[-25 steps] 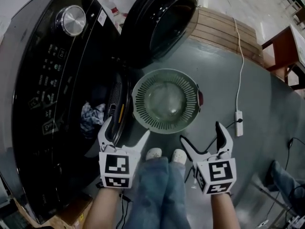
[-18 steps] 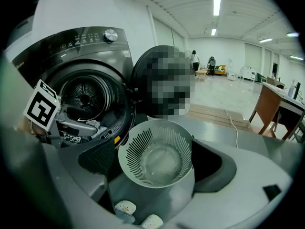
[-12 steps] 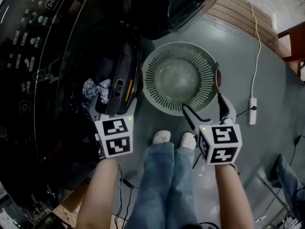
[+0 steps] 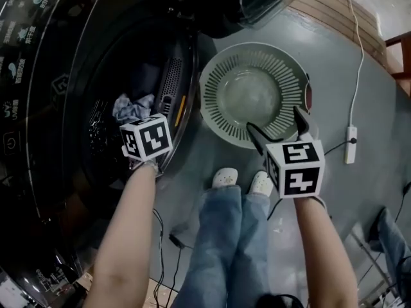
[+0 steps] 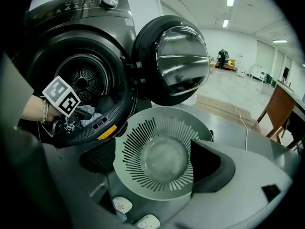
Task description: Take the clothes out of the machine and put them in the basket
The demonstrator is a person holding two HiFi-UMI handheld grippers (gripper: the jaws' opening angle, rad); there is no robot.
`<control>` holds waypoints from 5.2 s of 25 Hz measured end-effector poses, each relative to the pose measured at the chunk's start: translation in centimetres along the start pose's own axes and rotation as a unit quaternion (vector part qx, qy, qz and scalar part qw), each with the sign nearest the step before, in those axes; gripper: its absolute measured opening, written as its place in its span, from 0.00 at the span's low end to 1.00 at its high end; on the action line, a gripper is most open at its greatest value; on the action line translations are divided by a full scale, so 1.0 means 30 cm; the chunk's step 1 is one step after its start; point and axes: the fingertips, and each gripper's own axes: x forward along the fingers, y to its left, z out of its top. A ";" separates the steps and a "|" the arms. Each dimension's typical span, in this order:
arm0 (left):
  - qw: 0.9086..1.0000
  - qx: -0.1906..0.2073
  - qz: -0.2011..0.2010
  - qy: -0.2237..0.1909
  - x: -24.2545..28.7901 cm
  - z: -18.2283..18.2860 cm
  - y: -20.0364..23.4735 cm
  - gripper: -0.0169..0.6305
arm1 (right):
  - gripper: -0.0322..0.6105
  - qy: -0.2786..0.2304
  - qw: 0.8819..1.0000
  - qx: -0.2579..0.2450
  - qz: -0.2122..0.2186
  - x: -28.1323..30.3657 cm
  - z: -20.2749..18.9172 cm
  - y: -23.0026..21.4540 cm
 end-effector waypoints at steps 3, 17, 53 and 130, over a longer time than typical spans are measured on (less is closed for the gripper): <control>0.999 -0.003 0.013 0.036 0.073 -0.047 0.024 0.77 | 0.80 0.003 1.000 -0.001 0.010 0.014 -0.020 0.024; 0.996 -0.053 -0.051 0.052 0.098 -0.048 -0.072 0.13 | 0.76 0.012 1.000 0.024 0.004 0.001 -0.086 -0.017; 0.857 -0.063 -0.505 -0.083 -0.589 0.467 -0.963 0.18 | 0.70 0.005 0.990 0.126 -0.067 -0.109 -0.140 -0.290; 0.885 -0.103 -0.425 -0.163 -0.655 0.552 -0.674 0.11 | 0.55 0.038 0.995 0.088 -0.024 -0.104 -0.076 -0.147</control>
